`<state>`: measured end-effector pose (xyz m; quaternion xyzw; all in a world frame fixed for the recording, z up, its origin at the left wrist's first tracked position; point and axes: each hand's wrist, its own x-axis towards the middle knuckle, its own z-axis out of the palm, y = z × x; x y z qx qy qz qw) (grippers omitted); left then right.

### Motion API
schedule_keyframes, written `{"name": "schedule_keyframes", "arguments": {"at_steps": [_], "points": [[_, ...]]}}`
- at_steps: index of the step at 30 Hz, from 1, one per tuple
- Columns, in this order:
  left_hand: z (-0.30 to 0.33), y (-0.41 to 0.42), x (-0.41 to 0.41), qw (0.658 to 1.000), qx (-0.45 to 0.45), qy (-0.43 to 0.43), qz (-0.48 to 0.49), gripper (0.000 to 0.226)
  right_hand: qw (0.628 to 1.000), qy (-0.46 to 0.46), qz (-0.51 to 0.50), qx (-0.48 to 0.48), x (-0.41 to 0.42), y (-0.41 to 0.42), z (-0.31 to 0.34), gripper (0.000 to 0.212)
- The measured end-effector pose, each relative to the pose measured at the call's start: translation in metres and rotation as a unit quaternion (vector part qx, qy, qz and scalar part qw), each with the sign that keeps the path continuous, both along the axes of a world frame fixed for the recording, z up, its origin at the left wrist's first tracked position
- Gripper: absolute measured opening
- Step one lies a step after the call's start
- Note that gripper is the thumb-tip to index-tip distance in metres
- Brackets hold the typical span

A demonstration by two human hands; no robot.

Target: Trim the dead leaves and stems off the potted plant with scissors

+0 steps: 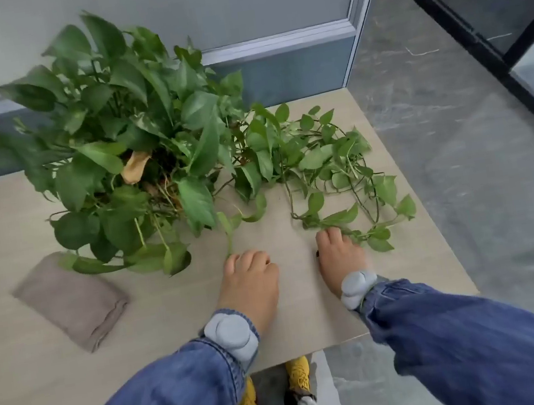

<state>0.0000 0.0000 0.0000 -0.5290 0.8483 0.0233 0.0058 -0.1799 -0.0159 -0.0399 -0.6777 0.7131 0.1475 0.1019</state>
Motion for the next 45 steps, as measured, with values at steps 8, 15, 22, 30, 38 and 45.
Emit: {"name": "schedule_keyframes", "arguments": {"at_steps": [8,15,22,30,38,45], "points": [[-0.012,-0.006,-0.004,0.996,0.082,-0.022,0.011,0.029,0.994,0.007,-0.077,0.081,-0.007,-0.007,0.007,0.032],[0.007,-0.012,-0.005,0.969,0.187,0.103,0.126,0.036,0.987,-0.145,-0.009,0.071,0.036,-0.018,0.037,0.036],[0.074,-0.028,-0.01,0.862,0.168,0.382,0.29,0.045,0.923,-0.35,0.012,-0.156,0.066,-0.035,0.107,0.024],[0.167,-0.04,0.012,0.854,-0.094,0.437,0.266,0.015,0.788,-0.548,0.007,-0.282,0.09,-0.027,0.184,0.026],[0.192,-0.028,0.027,0.874,-0.236,0.394,0.157,0.034,0.429,-0.866,-0.251,0.051,0.114,-0.052,0.258,0.018],[0.172,-0.016,0.061,0.899,-0.2,0.375,0.106,0.043,0.486,-0.827,-0.198,0.204,0.111,-0.055,0.245,0.016]]}}
